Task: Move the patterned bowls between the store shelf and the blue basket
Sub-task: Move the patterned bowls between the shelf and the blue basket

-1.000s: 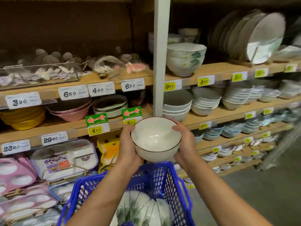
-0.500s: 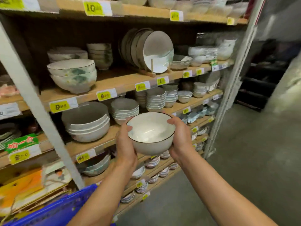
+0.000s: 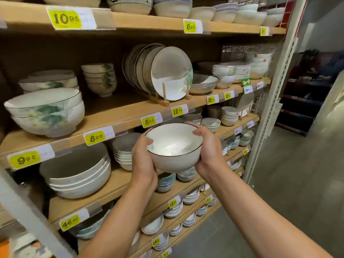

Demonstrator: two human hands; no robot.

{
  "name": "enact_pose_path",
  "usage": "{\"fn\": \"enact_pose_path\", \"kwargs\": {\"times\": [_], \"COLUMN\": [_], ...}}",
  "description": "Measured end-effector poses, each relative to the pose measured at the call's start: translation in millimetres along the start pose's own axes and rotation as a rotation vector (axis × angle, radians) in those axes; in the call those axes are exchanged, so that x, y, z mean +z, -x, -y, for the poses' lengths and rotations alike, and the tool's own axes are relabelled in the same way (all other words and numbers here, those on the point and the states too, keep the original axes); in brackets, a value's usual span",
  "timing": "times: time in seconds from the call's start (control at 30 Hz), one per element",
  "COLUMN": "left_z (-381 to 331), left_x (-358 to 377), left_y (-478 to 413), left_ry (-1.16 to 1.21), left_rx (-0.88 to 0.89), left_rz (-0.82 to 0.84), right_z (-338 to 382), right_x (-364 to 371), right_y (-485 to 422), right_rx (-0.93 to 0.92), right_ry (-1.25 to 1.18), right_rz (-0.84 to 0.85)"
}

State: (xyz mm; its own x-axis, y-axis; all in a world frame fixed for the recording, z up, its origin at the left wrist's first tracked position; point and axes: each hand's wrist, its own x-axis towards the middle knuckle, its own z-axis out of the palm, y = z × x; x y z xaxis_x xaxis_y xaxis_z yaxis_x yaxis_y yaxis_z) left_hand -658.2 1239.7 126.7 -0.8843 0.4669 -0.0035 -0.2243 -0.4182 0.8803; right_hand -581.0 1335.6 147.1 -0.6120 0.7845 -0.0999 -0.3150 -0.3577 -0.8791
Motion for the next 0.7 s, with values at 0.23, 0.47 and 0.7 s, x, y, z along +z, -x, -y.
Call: {"fn": "enact_pose_path", "kwargs": {"times": [0.23,0.47,0.7], "left_z": [-41,-69,-65], "left_x": [-7,-23,-18], "left_y": [-72,-122,-142], "left_ry": [-0.062,-0.104,-0.092], "left_rx": [0.043,0.289,0.401], "left_rz": [-0.143,-0.21,-0.314], "right_z": [7,1,-16], "right_x": [68,137,175], "right_y": [-67,-117,-149], "right_rx": [0.03,0.023,0.024], "right_ry": [-0.01,-0.039,-0.065], "right_rz": [0.117,0.212,0.263]}}
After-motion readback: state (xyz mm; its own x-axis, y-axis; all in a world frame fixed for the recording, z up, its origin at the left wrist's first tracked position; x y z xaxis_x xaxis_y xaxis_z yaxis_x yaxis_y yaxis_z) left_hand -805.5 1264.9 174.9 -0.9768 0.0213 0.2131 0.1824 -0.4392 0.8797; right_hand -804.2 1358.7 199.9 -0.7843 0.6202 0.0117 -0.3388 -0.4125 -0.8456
